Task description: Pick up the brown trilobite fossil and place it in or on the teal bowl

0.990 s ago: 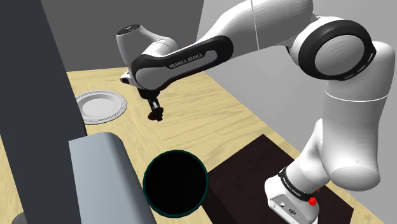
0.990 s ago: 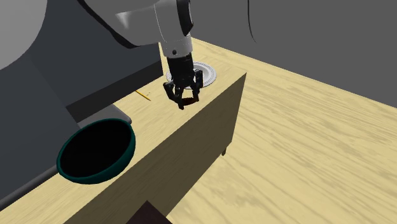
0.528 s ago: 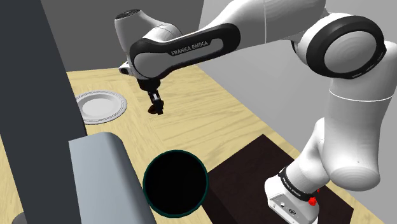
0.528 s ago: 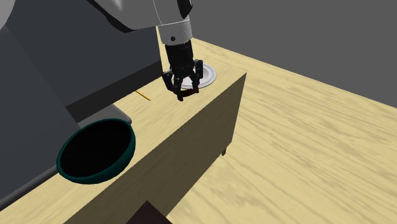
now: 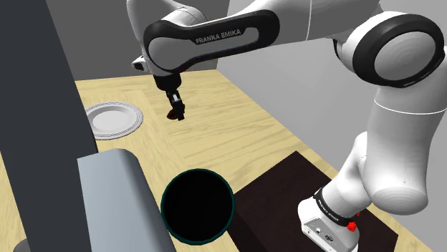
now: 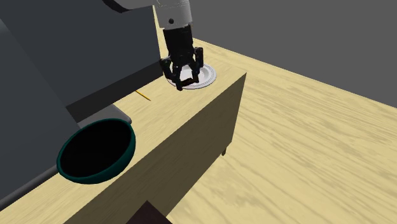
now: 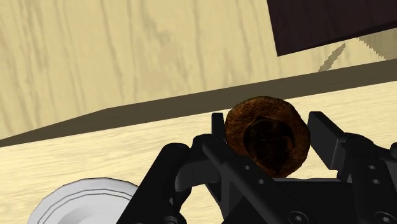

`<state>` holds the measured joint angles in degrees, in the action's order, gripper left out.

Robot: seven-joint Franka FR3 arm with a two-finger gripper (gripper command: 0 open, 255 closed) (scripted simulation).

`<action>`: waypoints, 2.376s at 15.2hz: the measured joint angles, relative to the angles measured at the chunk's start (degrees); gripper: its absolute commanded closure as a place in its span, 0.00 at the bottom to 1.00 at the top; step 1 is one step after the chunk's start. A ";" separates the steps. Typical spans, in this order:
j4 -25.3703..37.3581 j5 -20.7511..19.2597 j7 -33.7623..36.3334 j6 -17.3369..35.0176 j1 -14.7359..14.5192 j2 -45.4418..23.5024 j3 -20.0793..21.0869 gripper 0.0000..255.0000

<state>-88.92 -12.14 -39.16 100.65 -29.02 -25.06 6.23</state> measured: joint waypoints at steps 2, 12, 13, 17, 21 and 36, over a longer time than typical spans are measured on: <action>0.90 0.09 -0.18 -1.21 -0.05 0.34 0.04 1.00; -17.29 2.54 8.13 2.94 -4.34 13.20 3.76 1.00; -19.07 2.91 9.03 3.29 -4.82 14.52 4.22 1.00; -24.87 4.59 12.71 4.09 -6.92 19.14 6.26 1.00; -29.78 6.57 16.58 4.80 -9.25 23.06 8.53 1.00; -37.98 7.55 22.88 13.44 -12.22 22.09 11.46 1.00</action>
<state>-126.89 -4.59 -16.28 114.09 -41.24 -2.97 17.69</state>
